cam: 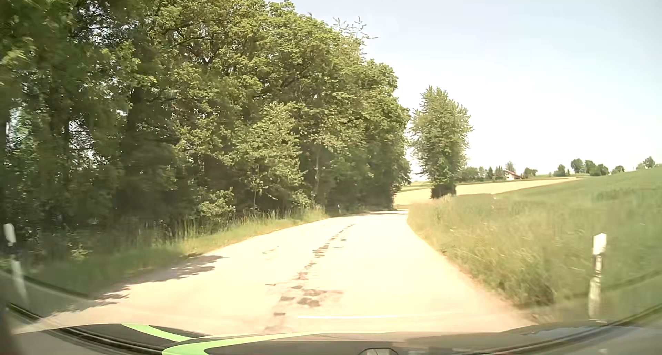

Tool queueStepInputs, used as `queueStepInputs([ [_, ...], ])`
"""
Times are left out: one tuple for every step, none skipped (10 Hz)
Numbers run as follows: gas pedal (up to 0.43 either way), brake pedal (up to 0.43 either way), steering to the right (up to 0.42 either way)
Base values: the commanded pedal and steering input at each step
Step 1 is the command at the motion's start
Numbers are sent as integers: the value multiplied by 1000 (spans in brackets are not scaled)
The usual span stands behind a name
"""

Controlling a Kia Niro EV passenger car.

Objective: Follow the waypoints while adhering to traffic rules and regulations

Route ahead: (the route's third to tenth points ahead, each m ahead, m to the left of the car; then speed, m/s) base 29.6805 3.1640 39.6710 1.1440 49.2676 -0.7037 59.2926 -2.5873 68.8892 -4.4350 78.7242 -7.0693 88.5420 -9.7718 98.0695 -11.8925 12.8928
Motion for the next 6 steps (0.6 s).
queueStepInputs([
  [39, 0, 24],
  [39, 0, 25],
  [47, 0, 26],
  [47, 0, 27],
  [87, 0, 27],
  [110, 0, 26],
])
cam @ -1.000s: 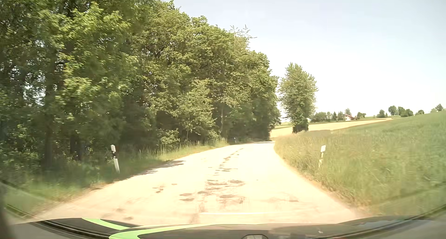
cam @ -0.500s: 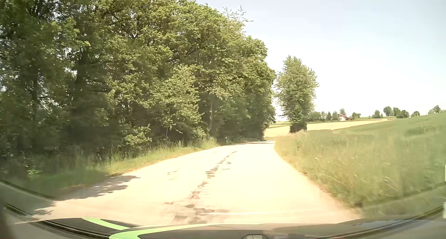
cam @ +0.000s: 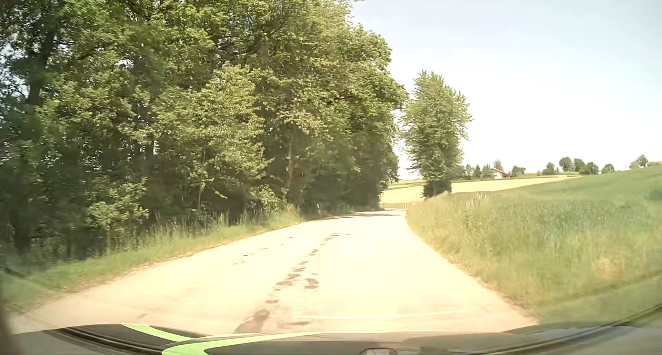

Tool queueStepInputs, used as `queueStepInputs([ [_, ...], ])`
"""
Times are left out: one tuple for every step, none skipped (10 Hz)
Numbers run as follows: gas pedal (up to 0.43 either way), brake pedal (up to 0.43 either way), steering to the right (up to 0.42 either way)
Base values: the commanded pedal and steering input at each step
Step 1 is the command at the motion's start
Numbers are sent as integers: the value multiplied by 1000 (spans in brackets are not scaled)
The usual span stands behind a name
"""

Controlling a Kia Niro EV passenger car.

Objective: Follow the waypoints while adhering to traffic rules and regulations

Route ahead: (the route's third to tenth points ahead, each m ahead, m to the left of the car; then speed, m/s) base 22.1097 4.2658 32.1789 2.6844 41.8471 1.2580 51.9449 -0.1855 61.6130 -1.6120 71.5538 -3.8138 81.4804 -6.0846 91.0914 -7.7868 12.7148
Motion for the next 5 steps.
queueStepInputs([
  [110, 0, 26],
  [110, 0, 25],
  [110, 0, 25],
  [110, 0, 25],
  [110, 0, 24],
])
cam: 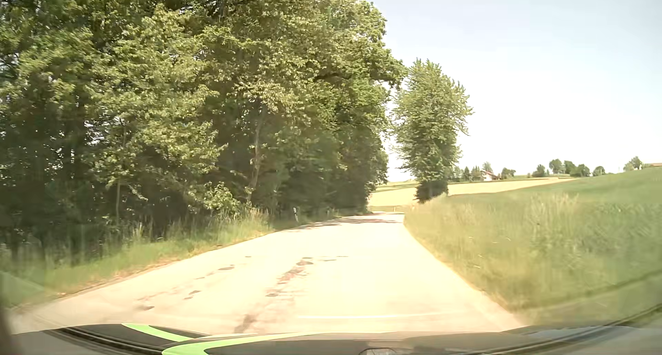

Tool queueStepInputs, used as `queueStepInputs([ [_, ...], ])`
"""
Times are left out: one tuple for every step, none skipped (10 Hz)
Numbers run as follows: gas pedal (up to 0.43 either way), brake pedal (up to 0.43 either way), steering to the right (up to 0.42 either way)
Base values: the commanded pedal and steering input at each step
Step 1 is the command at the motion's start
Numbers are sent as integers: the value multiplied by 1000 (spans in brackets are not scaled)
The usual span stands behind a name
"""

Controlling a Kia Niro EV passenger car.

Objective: Follow the waypoints while adhering to traffic rules and regulations

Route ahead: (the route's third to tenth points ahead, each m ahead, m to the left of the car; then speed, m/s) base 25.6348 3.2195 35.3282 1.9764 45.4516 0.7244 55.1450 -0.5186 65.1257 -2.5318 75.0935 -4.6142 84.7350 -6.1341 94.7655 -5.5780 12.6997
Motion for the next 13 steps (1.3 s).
queueStepInputs([
  [110, 0, 24],
  [110, 0, 23],
  [110, 0, 23],
  [110, 0, 23],
  [110, 0, 23],
  [110, 0, 23],
  [110, 0, 22],
  [110, 0, 21],
  [98, 0, 20],
  [87, 0, 21],
  [67, 0, 21],
  [67, 0, 20],
  [59, 0, 20],
])
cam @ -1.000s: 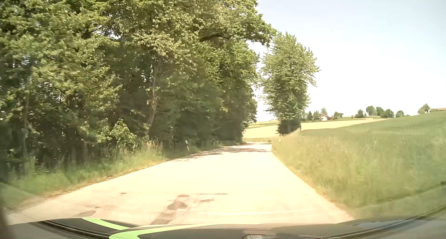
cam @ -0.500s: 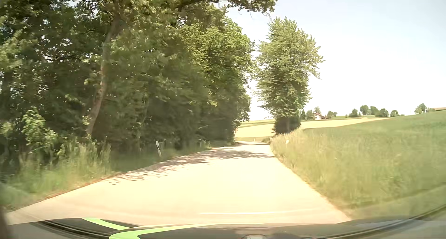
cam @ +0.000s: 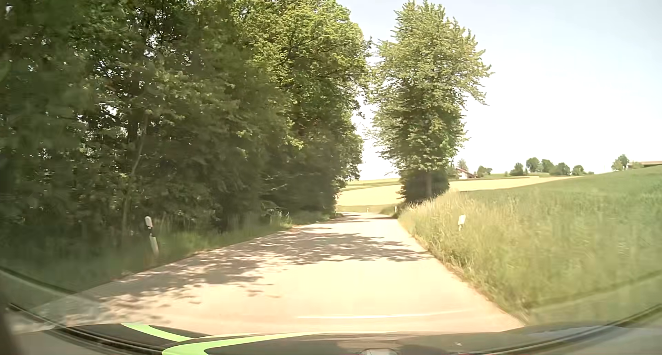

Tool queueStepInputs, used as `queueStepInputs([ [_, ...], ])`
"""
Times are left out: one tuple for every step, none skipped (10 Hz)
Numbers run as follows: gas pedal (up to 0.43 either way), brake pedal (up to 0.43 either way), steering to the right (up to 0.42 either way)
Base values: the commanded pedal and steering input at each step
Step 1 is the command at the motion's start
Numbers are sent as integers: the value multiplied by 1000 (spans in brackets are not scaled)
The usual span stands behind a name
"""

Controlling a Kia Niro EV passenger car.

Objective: Follow the waypoints while adhering to traffic rules and regulations

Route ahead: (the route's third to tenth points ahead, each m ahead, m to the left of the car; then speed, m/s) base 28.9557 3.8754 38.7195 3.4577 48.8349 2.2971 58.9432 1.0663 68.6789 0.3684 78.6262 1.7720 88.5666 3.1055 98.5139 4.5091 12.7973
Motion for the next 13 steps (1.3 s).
queueStepInputs([
  [59, 0, 21],
  [59, 0, 21],
  [59, 0, 21],
  [59, 0, 20],
  [47, 0, 21],
  [28, 0, 22],
  [28, 0, 21],
  [28, 0, 22],
  [28, 0, 21],
  [28, 0, 21],
  [28, 0, 21],
  [39, 0, 21],
  [39, 0, 21],
])
